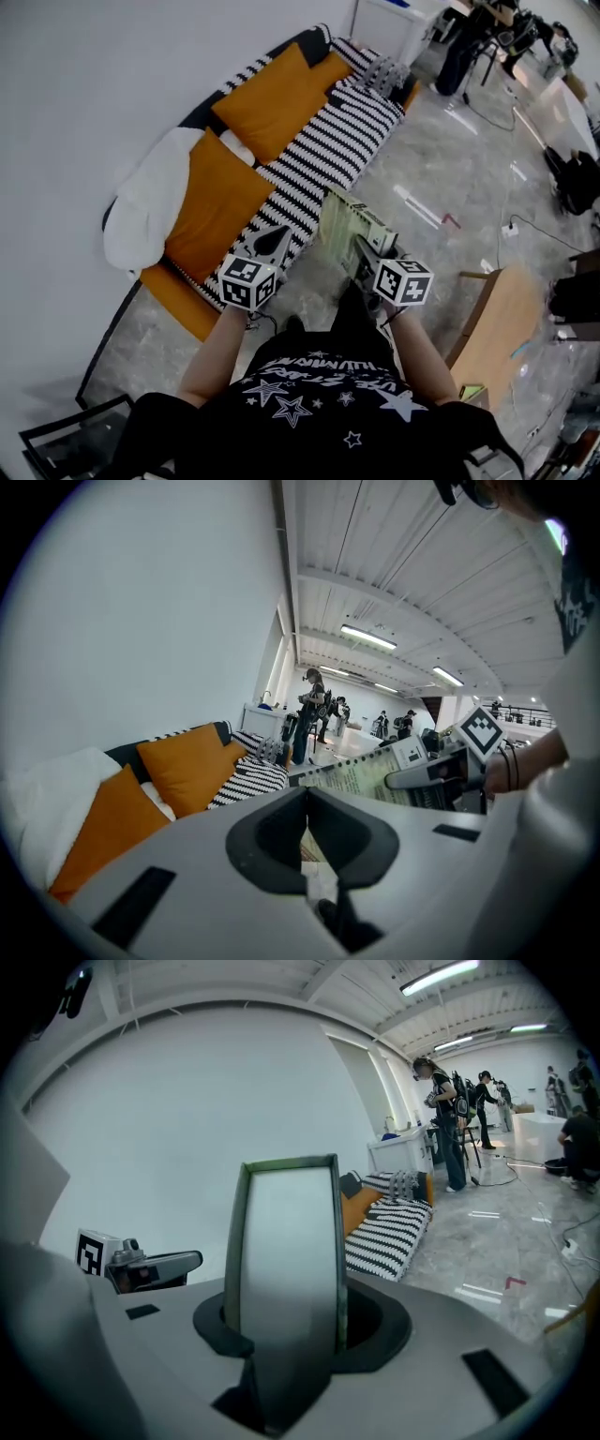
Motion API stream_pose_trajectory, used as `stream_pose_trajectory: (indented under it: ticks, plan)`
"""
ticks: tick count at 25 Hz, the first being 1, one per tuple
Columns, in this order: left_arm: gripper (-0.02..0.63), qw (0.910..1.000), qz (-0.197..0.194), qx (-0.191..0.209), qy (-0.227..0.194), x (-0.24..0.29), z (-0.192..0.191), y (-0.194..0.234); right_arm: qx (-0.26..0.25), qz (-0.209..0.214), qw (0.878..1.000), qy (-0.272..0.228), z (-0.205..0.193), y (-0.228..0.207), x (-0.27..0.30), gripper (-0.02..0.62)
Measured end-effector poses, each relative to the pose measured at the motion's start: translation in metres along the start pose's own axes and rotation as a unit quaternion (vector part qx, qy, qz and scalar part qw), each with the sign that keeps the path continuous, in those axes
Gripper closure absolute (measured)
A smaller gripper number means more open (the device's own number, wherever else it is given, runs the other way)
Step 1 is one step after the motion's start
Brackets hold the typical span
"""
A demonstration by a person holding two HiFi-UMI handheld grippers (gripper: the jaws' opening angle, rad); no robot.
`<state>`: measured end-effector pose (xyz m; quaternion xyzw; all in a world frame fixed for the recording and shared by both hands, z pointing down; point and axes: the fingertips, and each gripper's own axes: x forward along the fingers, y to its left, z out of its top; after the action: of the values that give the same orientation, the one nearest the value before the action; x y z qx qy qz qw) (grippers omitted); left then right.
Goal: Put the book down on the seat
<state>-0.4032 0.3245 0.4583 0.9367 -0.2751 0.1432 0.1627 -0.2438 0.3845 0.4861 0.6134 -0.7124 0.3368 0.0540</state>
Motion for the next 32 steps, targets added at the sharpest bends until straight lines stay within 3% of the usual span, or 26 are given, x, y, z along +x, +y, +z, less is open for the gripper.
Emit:
stream_pose_trajectory:
  ticks: [12,22,32]
  plan:
    - [0.598,0.9976,0.067,-0.019,0.005,0.096,0.043,0.021,-0.005,0.053,0.998,0.018,0.08,-0.084,0.062,0.425]
    - [0.597,0.9976,0.069,-0.006,0.008,0.197,0.082,-0.007,0.005,0.06,0.998,0.016,0.137,-0.177,0.072,0.425]
    - [0.597,0.9973,0.074,0.003,-0.005,0.265,0.105,-0.041,0.014,0.055,0.998,0.007,0.16,-0.25,0.053,0.425]
